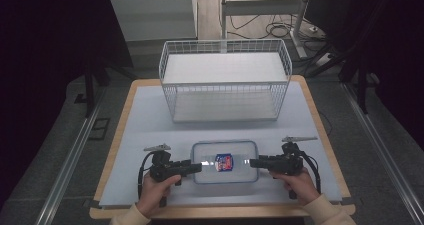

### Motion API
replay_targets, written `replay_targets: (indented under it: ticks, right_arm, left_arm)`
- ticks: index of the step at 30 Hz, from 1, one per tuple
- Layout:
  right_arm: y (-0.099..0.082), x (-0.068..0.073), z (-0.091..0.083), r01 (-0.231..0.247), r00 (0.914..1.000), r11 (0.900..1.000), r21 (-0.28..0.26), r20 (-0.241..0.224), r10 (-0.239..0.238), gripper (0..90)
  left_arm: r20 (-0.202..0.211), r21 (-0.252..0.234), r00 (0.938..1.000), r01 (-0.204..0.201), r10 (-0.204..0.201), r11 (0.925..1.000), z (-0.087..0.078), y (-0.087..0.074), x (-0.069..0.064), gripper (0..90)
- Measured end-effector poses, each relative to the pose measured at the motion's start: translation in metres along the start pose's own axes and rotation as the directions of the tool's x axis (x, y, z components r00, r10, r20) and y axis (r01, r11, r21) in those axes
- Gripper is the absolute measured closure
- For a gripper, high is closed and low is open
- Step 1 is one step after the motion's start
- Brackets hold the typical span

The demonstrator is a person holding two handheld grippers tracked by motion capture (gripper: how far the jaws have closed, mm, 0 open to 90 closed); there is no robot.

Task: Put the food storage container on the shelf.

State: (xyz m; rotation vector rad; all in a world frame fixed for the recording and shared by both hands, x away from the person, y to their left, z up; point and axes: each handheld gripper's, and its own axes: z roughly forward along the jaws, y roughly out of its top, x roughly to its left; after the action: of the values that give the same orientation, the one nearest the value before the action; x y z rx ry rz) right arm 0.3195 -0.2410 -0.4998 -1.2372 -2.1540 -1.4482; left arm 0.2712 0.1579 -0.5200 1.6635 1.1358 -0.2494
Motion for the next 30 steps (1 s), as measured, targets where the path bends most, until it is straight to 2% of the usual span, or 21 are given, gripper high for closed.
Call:
replay_targets:
  ticks: [8,17,30]
  right_arm:
    - [-0.006,0.005,-0.003,0.013,0.9999,0.9995,-0.028,0.007,-0.013,52.7]
    - [-0.011,0.009,-0.005,0.019,0.9997,0.9988,-0.046,0.018,-0.018,53.4]
    - [-0.014,0.013,-0.006,0.034,0.9989,0.9973,-0.064,0.033,-0.032,53.8]
  left_arm:
    - [-0.02,-0.005,0.9994,-0.03,0.03,0.9995,-0.002,-0.004,-0.007,46.8]
    - [-0.025,-0.011,0.9989,-0.039,0.039,0.9992,-0.004,-0.006,-0.01,48.1]
    - [-0.052,-0.028,0.9951,-0.085,0.084,0.996,-0.005,-0.004,-0.016,48.9]
